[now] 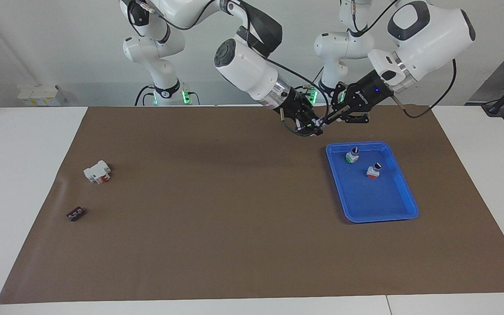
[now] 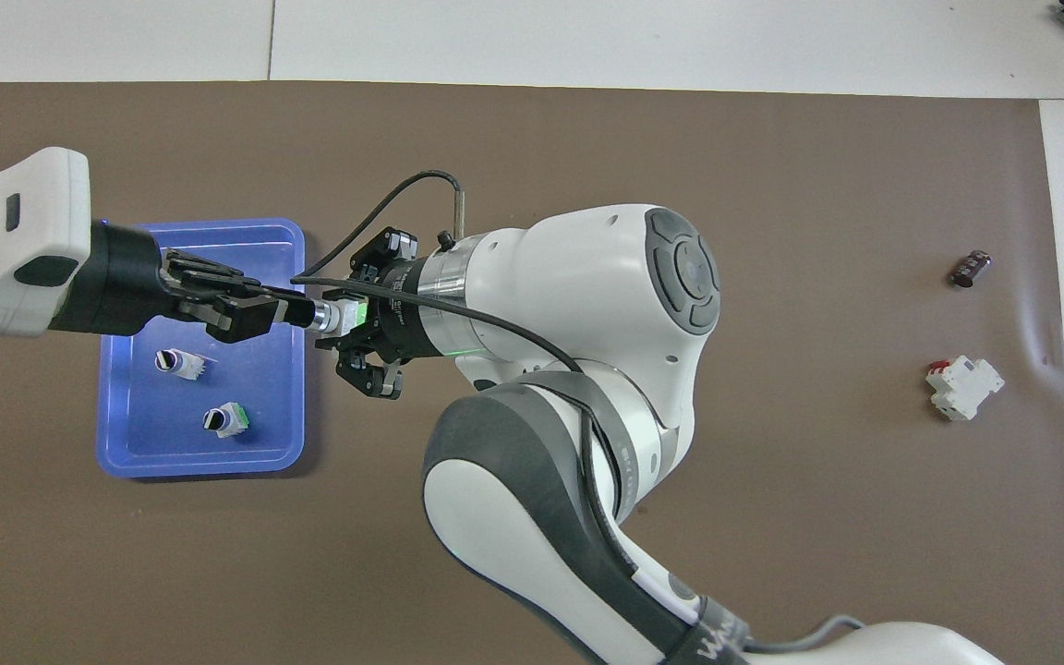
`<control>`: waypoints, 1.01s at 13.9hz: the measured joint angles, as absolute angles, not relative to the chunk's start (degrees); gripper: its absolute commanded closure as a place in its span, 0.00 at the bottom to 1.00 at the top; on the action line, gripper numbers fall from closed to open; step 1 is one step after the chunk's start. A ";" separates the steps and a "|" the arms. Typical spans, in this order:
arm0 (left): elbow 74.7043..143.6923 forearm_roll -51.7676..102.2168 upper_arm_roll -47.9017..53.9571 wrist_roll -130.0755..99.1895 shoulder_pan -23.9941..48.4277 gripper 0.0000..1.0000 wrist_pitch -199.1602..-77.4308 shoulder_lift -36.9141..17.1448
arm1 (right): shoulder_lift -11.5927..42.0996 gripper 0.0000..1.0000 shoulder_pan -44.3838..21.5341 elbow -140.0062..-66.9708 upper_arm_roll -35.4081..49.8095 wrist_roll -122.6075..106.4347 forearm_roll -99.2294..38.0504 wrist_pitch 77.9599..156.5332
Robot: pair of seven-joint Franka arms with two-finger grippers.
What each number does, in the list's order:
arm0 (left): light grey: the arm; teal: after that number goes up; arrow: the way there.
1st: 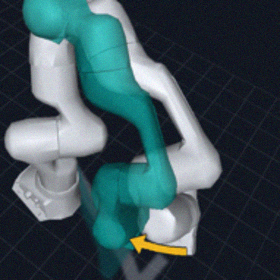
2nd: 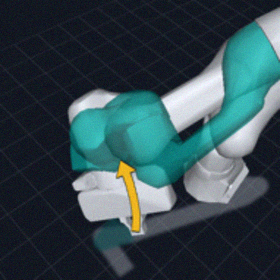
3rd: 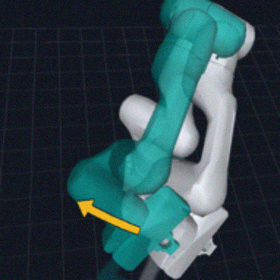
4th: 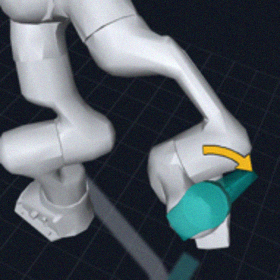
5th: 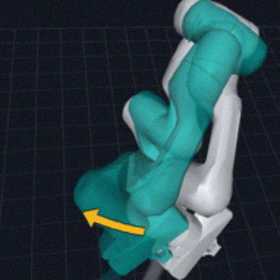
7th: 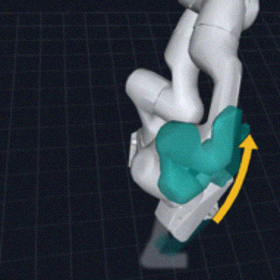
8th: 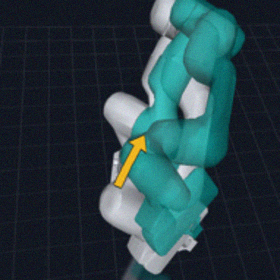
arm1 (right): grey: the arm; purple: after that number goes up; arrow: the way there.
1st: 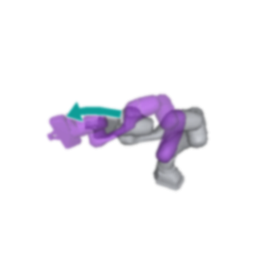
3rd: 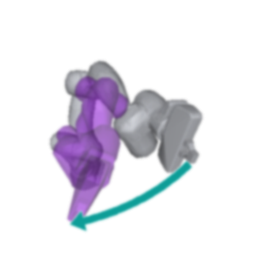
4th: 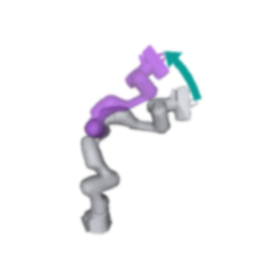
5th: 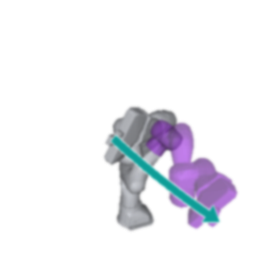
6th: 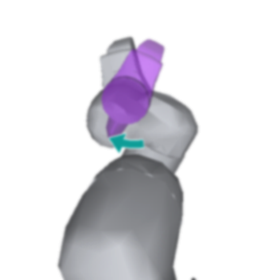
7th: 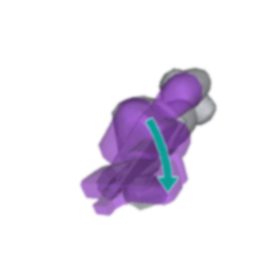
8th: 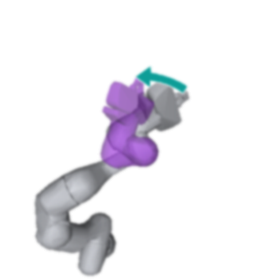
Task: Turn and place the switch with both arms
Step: 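Lower the switch into the tray with the left gripper while the right withdraws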
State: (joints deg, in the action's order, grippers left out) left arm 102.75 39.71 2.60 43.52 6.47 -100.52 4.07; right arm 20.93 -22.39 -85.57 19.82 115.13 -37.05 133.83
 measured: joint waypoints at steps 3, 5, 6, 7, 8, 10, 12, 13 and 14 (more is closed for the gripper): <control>102.73 39.65 2.38 47.52 6.46 1.00 -99.83 4.15 | 20.93 1.00 -22.45 -85.59 19.95 115.13 -37.05 133.74; 102.67 39.62 2.24 48.03 6.43 1.00 -99.39 4.19 | 20.92 1.00 -22.47 -85.59 20.07 115.13 -37.06 133.72; 102.56 39.46 2.21 48.12 6.42 1.00 -99.17 4.20 | 20.91 1.00 -22.47 -85.58 20.13 115.13 -37.11 133.72; 102.33 38.99 2.24 48.17 6.43 1.00 -98.84 4.21 | 20.91 1.00 -22.48 -85.58 20.24 115.13 -37.15 133.72; 102.14 38.48 2.28 48.18 6.43 1.00 -98.45 4.25 | 20.91 0.89 -22.53 -85.58 20.32 115.13 -37.16 133.71; 101.77 37.74 2.22 48.18 6.37 1.00 -97.54 4.31 | 20.91 0.00 -22.74 -85.55 20.41 115.13 -37.23 133.73; 101.58 34.69 1.86 48.31 5.96 1.00 -96.26 4.34 | 20.64 0.00 -22.53 -85.50 20.23 115.14 -37.26 133.83; 101.58 33.33 1.64 48.57 5.46 1.00 -95.44 4.34 | 20.39 0.00 -22.10 -85.48 20.08 115.13 -37.26 133.83; 101.58 32.63 1.44 48.76 5.12 1.00 -94.88 4.35 | 20.12 0.00 -21.73 -85.48 19.84 115.13 -37.25 133.82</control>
